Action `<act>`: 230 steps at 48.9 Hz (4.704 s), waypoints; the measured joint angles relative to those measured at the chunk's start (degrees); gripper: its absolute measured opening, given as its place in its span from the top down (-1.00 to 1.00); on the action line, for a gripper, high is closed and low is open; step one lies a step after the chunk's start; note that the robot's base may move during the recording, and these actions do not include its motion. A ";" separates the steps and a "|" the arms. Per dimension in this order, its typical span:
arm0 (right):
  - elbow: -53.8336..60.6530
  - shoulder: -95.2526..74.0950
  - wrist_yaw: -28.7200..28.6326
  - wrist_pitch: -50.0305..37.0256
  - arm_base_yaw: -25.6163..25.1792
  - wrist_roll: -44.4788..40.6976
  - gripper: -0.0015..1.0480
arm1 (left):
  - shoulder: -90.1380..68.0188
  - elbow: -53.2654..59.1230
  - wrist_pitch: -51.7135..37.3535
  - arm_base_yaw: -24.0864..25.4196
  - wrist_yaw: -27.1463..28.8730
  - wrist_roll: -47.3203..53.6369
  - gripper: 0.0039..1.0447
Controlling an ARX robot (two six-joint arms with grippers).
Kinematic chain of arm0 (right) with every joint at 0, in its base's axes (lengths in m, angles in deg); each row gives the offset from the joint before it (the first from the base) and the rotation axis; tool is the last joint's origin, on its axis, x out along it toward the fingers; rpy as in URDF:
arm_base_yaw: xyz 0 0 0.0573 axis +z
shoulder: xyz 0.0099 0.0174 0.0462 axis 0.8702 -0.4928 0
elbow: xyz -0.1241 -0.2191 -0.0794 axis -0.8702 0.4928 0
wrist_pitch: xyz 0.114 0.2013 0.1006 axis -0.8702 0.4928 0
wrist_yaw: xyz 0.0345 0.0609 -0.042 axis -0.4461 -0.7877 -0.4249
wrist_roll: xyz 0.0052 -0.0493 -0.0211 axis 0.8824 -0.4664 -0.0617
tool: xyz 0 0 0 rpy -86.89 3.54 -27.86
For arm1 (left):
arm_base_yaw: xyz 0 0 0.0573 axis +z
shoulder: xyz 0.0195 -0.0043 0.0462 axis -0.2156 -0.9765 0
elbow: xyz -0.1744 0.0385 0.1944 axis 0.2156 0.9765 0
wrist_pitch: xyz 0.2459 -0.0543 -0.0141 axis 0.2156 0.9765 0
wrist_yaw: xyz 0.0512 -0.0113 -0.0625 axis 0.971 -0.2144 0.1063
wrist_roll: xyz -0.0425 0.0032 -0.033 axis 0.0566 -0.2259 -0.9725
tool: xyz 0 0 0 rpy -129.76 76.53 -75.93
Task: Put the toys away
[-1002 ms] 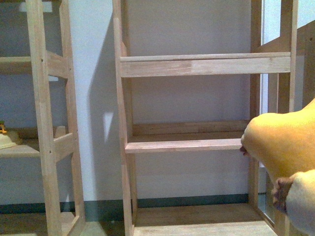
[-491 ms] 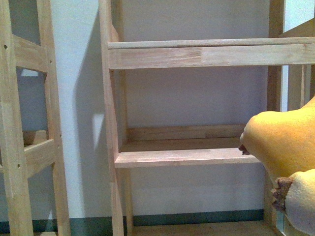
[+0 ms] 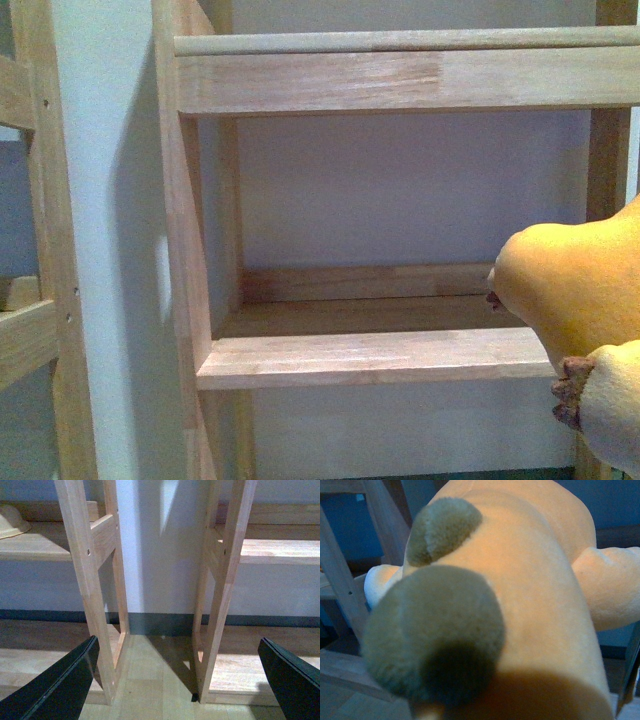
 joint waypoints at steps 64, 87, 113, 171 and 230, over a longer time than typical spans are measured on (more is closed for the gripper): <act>-57.46 -44.59 -3.45 -6.29 -3.78 -1.22 0.81 | -0.02 -0.02 0.00 0.00 0.00 0.00 -0.89; -90.47 -74.90 2.62 3.61 1.77 11.80 0.81 | -0.02 0.00 0.00 0.00 0.00 0.00 -0.89; -120.93 -97.66 -1.33 21.03 10.80 27.28 0.81 | -0.02 0.00 0.00 0.00 0.02 0.00 -0.89; -163.47 -123.78 1.60 42.75 19.19 26.88 0.24 | -0.02 -0.02 0.00 0.00 0.02 0.00 -0.89; -140.96 -101.46 8.04 35.98 15.43 5.49 -0.88 | -0.02 0.00 0.00 0.00 0.02 0.00 -0.89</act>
